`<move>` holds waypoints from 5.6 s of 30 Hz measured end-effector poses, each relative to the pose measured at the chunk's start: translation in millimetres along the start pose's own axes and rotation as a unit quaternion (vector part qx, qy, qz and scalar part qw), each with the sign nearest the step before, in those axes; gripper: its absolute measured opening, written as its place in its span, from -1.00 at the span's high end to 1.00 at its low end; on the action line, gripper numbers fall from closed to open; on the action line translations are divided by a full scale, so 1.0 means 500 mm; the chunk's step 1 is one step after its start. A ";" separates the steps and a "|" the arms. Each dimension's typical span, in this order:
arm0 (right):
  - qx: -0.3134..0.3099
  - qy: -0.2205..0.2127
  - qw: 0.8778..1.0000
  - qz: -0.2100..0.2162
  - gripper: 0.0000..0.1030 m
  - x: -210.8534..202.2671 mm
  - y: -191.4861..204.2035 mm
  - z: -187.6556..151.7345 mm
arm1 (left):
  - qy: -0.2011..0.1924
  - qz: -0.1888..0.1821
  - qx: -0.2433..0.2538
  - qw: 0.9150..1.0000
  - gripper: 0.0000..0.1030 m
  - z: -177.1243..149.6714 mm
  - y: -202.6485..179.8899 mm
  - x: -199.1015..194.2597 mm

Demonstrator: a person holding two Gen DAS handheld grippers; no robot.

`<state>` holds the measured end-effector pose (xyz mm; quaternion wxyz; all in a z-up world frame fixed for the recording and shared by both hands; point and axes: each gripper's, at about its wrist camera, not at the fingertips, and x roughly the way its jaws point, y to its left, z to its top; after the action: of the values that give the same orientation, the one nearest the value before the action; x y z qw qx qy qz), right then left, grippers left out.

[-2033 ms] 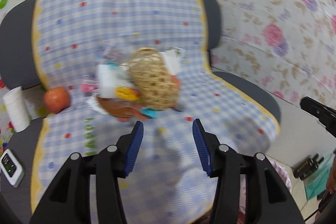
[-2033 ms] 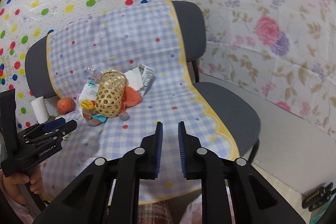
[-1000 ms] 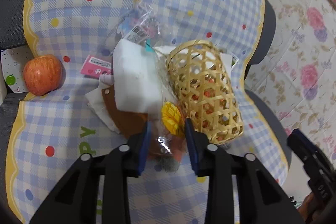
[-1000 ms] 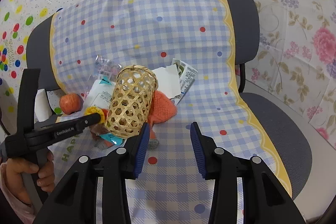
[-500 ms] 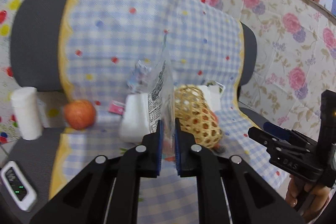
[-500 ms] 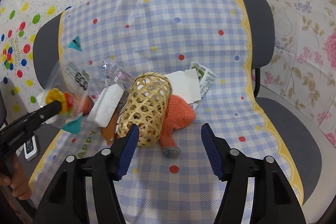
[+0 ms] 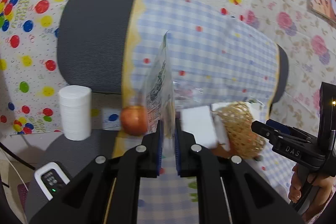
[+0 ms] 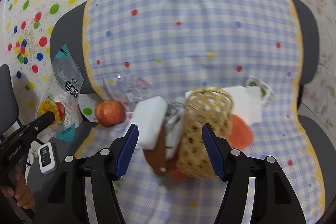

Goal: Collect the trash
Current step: 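Grasp the small clear wrapper with the right gripper while the left holds its bag, then carry both wrappers over the pink trash bin and open both grippers, then move both open grippers back over the chair, then grasp the white foam block with the left gripper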

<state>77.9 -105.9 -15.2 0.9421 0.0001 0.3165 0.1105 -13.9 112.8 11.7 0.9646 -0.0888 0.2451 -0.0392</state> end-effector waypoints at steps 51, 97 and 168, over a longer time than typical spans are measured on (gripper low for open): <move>-0.037 -0.102 0.994 0.016 0.94 -0.226 0.002 0.027 | -0.030 -0.079 0.076 0.994 0.85 -0.010 -0.139 -0.107; 0.193 0.014 0.936 -0.296 0.89 -0.629 -0.347 -0.496 | 0.164 -0.416 0.250 0.859 0.81 -0.390 -0.680 -0.158; 0.045 -0.038 0.995 -0.077 0.11 -0.209 -0.130 -0.100 | 0.098 -0.012 0.032 0.995 -0.56 -0.091 -0.119 0.069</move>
<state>-19.1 -194.7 2.6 0.9584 0.0219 0.2838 0.0229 -7.5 43.5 -32.6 0.9378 -0.0566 0.3360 -0.0669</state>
